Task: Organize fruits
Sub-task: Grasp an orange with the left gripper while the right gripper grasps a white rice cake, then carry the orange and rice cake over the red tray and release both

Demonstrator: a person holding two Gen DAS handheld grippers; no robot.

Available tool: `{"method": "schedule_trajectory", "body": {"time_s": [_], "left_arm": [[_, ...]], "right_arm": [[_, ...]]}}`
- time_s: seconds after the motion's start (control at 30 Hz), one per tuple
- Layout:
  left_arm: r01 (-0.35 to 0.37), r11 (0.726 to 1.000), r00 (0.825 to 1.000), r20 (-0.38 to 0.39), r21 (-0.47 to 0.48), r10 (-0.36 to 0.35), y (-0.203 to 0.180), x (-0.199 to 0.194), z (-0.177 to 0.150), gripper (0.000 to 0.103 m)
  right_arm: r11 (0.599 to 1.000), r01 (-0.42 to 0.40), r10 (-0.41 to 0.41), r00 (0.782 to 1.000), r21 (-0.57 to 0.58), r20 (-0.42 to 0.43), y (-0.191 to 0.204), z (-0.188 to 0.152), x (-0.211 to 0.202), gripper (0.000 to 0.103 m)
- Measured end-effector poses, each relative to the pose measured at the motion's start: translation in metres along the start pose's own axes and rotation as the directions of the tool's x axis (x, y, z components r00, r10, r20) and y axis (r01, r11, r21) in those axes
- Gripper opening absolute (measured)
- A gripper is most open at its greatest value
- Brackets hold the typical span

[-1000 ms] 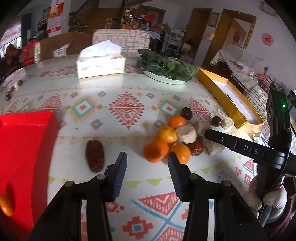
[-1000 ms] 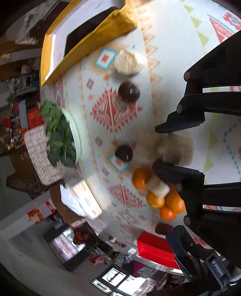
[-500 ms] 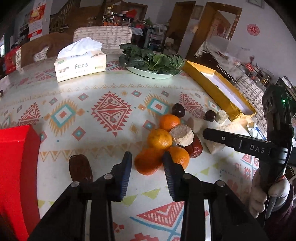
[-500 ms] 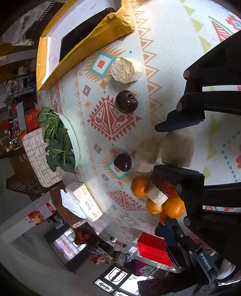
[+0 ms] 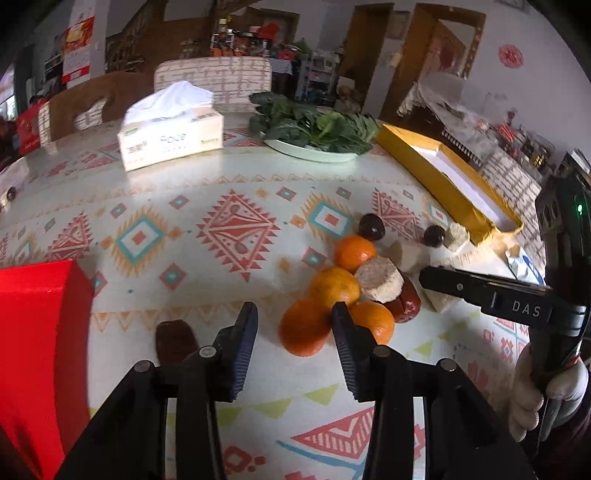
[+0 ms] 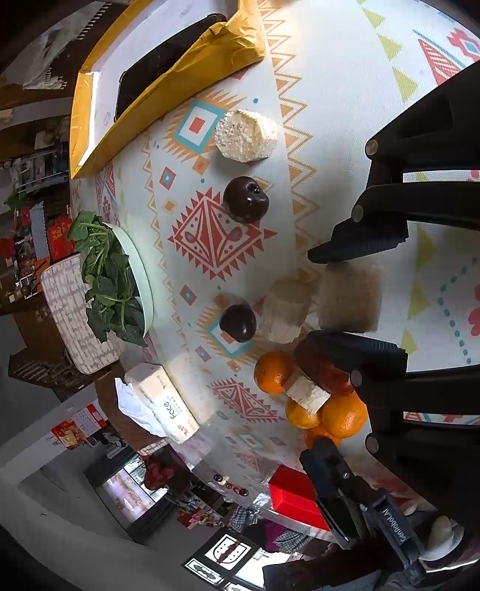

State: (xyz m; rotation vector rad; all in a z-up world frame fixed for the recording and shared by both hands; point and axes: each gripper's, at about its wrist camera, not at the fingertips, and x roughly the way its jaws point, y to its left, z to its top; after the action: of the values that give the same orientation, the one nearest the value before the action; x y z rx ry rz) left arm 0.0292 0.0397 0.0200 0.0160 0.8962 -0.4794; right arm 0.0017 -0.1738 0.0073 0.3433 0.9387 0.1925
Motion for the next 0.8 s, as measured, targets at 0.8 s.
{"method": "schedule_trajectory", "body": {"time_s": [0.8], "left_arm": [[-0.071,0.967,0.968,0.219,-0.245,0.126,0.048,-0.132,-0.052,0.028]], "right_arm": [[0.998,-0.059,0.062,0.993,-0.032,0.104,0.014,-0.003,-0.022,0.040]]}}
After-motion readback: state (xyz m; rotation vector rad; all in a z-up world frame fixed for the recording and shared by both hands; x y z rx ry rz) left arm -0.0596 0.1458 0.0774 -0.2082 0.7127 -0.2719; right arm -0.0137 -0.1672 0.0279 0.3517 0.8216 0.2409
